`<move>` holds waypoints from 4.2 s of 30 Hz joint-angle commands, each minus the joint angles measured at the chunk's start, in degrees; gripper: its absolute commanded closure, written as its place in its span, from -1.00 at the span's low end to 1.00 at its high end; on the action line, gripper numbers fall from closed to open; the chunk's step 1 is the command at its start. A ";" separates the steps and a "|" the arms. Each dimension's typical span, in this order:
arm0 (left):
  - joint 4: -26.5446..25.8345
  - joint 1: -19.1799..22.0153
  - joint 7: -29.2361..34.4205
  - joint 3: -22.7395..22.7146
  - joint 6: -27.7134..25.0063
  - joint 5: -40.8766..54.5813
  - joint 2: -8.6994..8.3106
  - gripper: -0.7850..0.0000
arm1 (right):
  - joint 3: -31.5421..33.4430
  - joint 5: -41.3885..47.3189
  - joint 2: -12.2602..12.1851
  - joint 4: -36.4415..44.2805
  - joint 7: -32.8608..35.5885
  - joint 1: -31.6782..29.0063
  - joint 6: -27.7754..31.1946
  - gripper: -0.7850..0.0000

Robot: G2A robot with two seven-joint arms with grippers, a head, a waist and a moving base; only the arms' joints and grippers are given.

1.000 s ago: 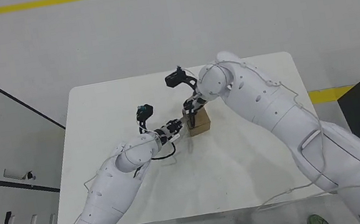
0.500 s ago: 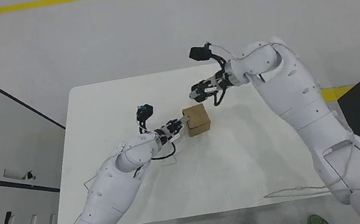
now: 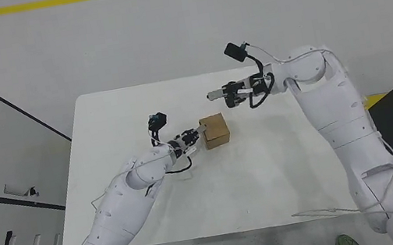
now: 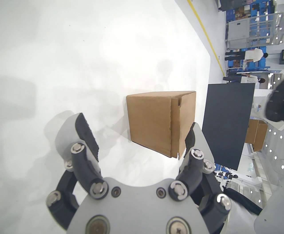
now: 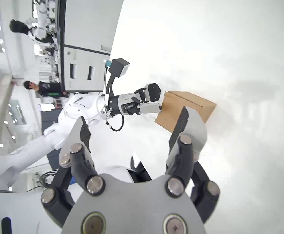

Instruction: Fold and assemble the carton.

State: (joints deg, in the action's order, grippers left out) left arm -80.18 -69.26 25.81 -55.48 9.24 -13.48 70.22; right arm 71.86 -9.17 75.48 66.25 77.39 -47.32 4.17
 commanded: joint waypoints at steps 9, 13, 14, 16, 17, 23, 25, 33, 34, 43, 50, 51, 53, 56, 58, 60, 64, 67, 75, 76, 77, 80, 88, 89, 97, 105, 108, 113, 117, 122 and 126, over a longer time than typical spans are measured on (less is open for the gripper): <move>-1.21 -2.19 0.53 -2.39 -13.16 -4.38 -1.20 -1.00 | 3.35 11.60 -0.62 -6.05 3.17 -0.08 -2.44 -1.00; -1.21 -2.22 0.09 -2.47 -13.26 -4.55 -1.20 -1.00 | 3.35 11.60 -0.62 -6.05 3.17 -0.08 -2.44 -1.00; -1.12 -2.39 -2.16 -2.48 -14.88 -6.20 -1.22 -1.00 | 3.35 11.60 -0.62 -6.05 3.17 -0.08 -2.44 -1.00; 0.51 -3.30 -5.89 -2.17 -20.51 -7.86 -1.21 -1.00 | 3.35 11.60 -0.62 -6.05 3.17 -0.08 -2.44 -1.00; 1.15 -2.86 -7.97 -2.24 -24.46 -10.74 -1.33 -1.00 | 3.35 11.60 -0.62 -6.05 3.17 -0.08 -2.44 -1.00; 4.96 -3.46 -20.56 -1.60 -37.65 -21.36 -1.44 -1.00 | 3.35 11.60 -0.62 -6.05 3.17 -0.08 -2.44 -1.00; 4.96 -3.46 -20.56 -1.60 -37.65 -21.36 -1.44 -1.00 | 3.35 11.60 -0.62 -6.05 3.17 -0.08 -2.44 -1.00; 4.69 -3.38 -22.05 -1.90 -38.05 -22.13 -1.45 -1.00 | 3.35 11.60 -0.62 -6.05 3.17 -0.08 -2.44 -1.00; 4.57 -3.44 -23.37 -1.87 -39.51 -23.38 -1.47 -1.00 | 3.35 11.60 -0.62 -6.05 3.17 -0.08 -2.44 -1.00; 10.88 0.60 -40.16 0.54 -49.68 -51.63 -1.80 -1.00 | 3.35 11.60 -0.62 -6.05 3.17 -0.08 -2.44 -1.00; 10.88 0.60 -40.16 0.54 -49.68 -51.63 -1.80 -1.00 | 3.35 11.60 -0.62 -6.05 3.17 -0.08 -2.44 -1.00; 10.82 0.60 -40.01 0.53 -49.37 -51.85 -1.80 -1.00 | 3.35 11.60 -0.62 -6.05 3.17 -0.08 -2.44 -1.00; 11.47 0.88 -39.59 0.48 -48.14 -51.87 -1.69 -1.00 | 3.35 11.60 -0.62 -6.05 3.17 -0.08 -2.44 -1.00; 12.62 2.58 -39.86 1.67 -47.21 -56.14 -1.43 -1.00 | 3.35 11.60 -0.62 -6.05 3.17 -0.08 -2.44 -1.00; 13.99 3.59 -41.04 2.66 -46.25 -58.85 -1.15 -1.00 | 3.35 11.60 -0.62 -6.05 3.17 -0.08 -2.44 -1.00; 15.52 4.53 -42.31 3.90 -45.33 -60.75 -0.73 -1.00 | 3.35 11.60 -0.62 -6.05 3.17 -0.08 -2.44 -1.00; 18.56 6.27 -44.12 5.68 -43.60 -63.06 0.04 -1.00 | 3.35 11.60 -0.62 -6.05 3.17 -0.08 -2.44 -1.00; 18.56 6.27 -44.12 5.68 -43.60 -63.06 0.04 -1.00 | 3.35 11.60 -0.62 -6.05 3.17 -0.08 -2.44 -1.00; 17.09 5.51 -43.92 6.00 -40.92 -63.37 0.33 -1.00 | 3.35 11.60 -0.62 -6.05 3.17 -0.08 -2.44 -1.00; 17.23 5.63 -43.75 6.21 -40.72 -63.45 0.45 -1.00 | 3.35 11.60 -0.62 -6.05 3.17 -0.08 -2.44 -1.00; 17.45 5.82 -43.67 6.38 -40.37 -63.44 0.59 -1.00 | 3.35 11.60 -0.62 -6.05 3.17 -0.08 -2.44 -1.00; 18.22 6.43 -43.76 7.15 -39.65 -63.68 1.05 -1.00 | 3.35 11.60 -0.62 -6.05 3.17 -0.08 -2.44 -1.00; 21.13 8.26 -45.90 8.70 -38.75 -64.66 2.12 -1.00 | 3.35 11.60 -0.62 -6.05 3.17 -0.08 -2.44 -1.00; 21.56 8.49 -46.19 8.88 -38.62 -64.81 2.26 -1.00 | 3.35 11.60 -0.62 -6.05 3.17 -0.08 -2.44 -1.00; 25.09 10.27 -46.85 10.77 -39.30 -66.43 3.30 -1.00 | 3.35 11.60 -0.62 -6.05 3.17 -0.08 -2.44 -1.00; 26.80 10.44 -47.75 10.55 -41.14 -66.69 3.38 -1.00 | 3.35 11.60 -0.62 -6.05 3.17 -0.08 -2.44 -1.00; 26.72 10.09 -47.59 10.35 -42.45 -67.22 3.16 -1.00 | 3.35 11.60 -0.62 -6.05 3.17 -0.08 -2.44 -1.00; 26.18 9.42 -47.99 9.86 -45.10 -68.12 2.63 -1.00 | 3.35 11.60 -0.62 -6.05 3.17 -0.08 -2.44 -1.00; 25.44 9.00 -48.48 9.47 -47.00 -69.28 2.16 -1.00 | 3.35 11.60 -0.62 -6.05 3.17 -0.08 -2.44 -1.00; 24.35 8.36 -49.89 8.84 -45.35 -69.25 2.04 -1.00 | 3.35 11.60 -0.62 -6.05 3.17 -0.08 -2.44 -1.00; 24.79 8.80 -49.22 9.26 -44.80 -69.02 2.40 -1.00 | 3.35 11.60 -0.62 -6.05 3.17 -0.08 -2.44 -1.00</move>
State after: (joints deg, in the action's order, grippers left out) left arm -55.59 -60.63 -23.51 -46.38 -35.47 -82.60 72.52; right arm 75.21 2.43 74.86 60.20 80.56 -47.40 1.73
